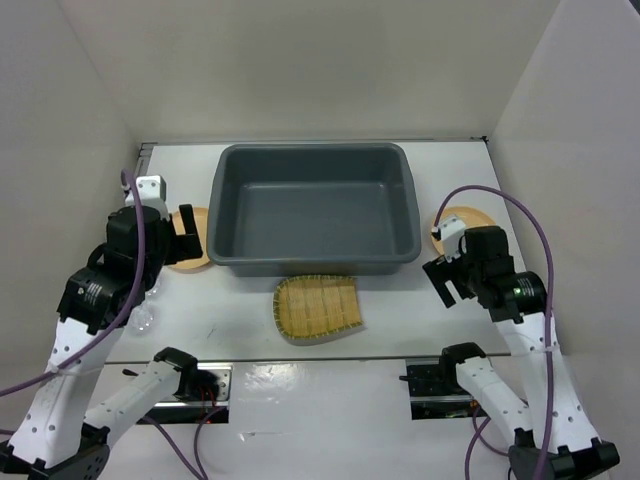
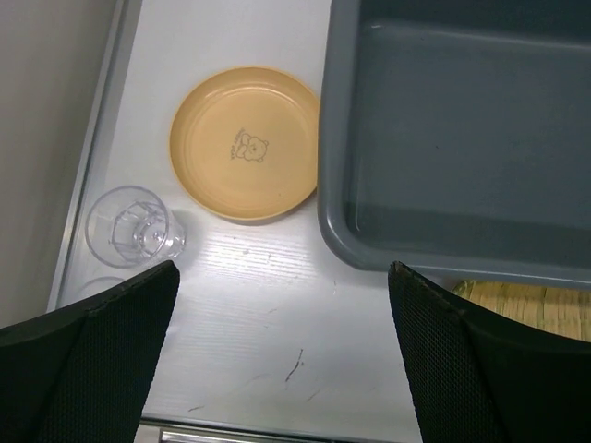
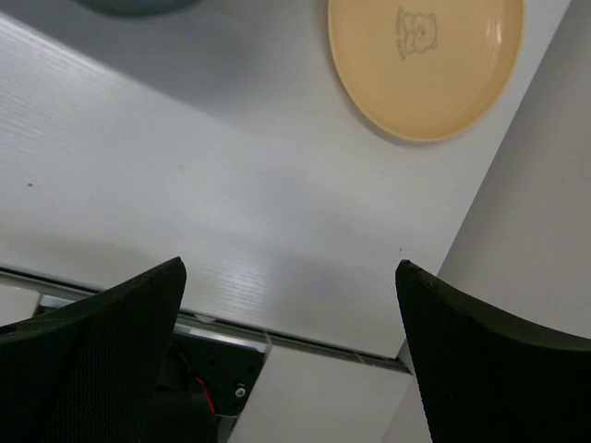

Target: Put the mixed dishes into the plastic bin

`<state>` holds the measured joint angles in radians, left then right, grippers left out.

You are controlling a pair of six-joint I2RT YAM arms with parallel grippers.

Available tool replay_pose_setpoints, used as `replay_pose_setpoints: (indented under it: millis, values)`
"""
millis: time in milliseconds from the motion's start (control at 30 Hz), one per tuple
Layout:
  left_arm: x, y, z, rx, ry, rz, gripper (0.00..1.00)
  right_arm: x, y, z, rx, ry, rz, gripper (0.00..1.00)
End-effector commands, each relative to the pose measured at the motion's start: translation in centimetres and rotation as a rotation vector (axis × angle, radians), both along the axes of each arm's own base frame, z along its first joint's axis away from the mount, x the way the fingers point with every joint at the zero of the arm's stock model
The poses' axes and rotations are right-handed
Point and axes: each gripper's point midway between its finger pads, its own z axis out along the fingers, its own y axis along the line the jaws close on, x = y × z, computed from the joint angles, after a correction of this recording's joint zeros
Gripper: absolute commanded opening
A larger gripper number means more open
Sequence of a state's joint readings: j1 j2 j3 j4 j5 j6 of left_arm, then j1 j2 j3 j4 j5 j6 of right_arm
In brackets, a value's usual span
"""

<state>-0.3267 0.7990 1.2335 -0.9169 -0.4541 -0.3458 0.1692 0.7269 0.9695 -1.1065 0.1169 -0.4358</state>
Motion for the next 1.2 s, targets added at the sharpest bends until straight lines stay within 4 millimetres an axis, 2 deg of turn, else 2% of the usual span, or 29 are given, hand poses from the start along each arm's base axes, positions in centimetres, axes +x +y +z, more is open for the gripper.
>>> replay_pose_setpoints:
  millis: [0,100,267,300,433,533,633,667,733,767,800,833,867,1033,1167]
  values:
    - [0.0,-0.4,-0.2,-0.023,0.005,-0.021,1.00,1.0,-0.8,-0.7,-0.050,-0.003,-0.013,0.98]
    - [-0.6,0.3,-0.3,-0.030,-0.018,0.001,1.00,1.6,-0.8,-1.1,-0.073,0.009,0.012,0.98]
    - [-0.9,0.8,-0.5,-0.035,-0.028,0.012,1.00,3.8,-3.6,-2.3,-0.189,-0.039,-0.031,0.98]
    - [-0.7,0.6,-0.3,-0.043,-0.035,0.003,1.00,3.9,-4.2,-3.2,-0.205,-0.020,-0.038,0.98]
    - [-0.2,0.9,-1.0,-0.037,-0.007,0.001,1.00,6.0,-4.7,-4.9,-0.241,-0.009,-0.018,0.98]
    - [0.0,1.3,-1.3,-0.040,0.008,0.010,1.00,7.7,-4.5,-5.7,-0.206,-0.013,-0.011,0.98]
    - [0.5,0.9,-2.0,-0.047,0.036,-0.027,1.00,9.2,-4.6,-7.2,-0.167,0.013,-0.020,0.98]
    - [0.6,1.2,-2.2,-0.047,0.045,-0.013,1.00,9.5,-5.6,-7.5,-0.149,0.020,-0.062,0.98]
    - [0.8,1.3,-2.4,-0.052,0.045,-0.009,1.00,10.5,-6.2,-9.0,-0.107,0.068,-0.065,0.98]
    - [0.8,1.2,-2.4,-0.049,0.047,-0.022,1.00,11.1,-7.8,-9.7,-0.089,0.106,-0.102,0.98]
    - [0.9,1.4,-2.7,-0.049,0.048,-0.013,1.00,11.7,-8.0,-10.0,-0.043,0.112,-0.100,0.98]
    - [1.1,1.4,-2.9,-0.049,0.057,-0.013,1.00,12.5,-9.1,-9.3,-0.042,0.098,-0.103,0.98]
    - [1.1,1.4,-2.9,-0.049,0.057,-0.013,1.00,12.5,-9.1,-10.2,-0.027,0.134,-0.088,0.98]
    - [1.2,1.3,-3.5,-0.044,0.077,-0.025,1.00,13.0,-8.4,-11.6,0.008,0.175,0.003,0.98]
    - [1.3,1.2,-3.3,-0.045,0.068,-0.025,1.00,13.1,-8.9,-14.0,0.043,0.250,0.006,0.98]
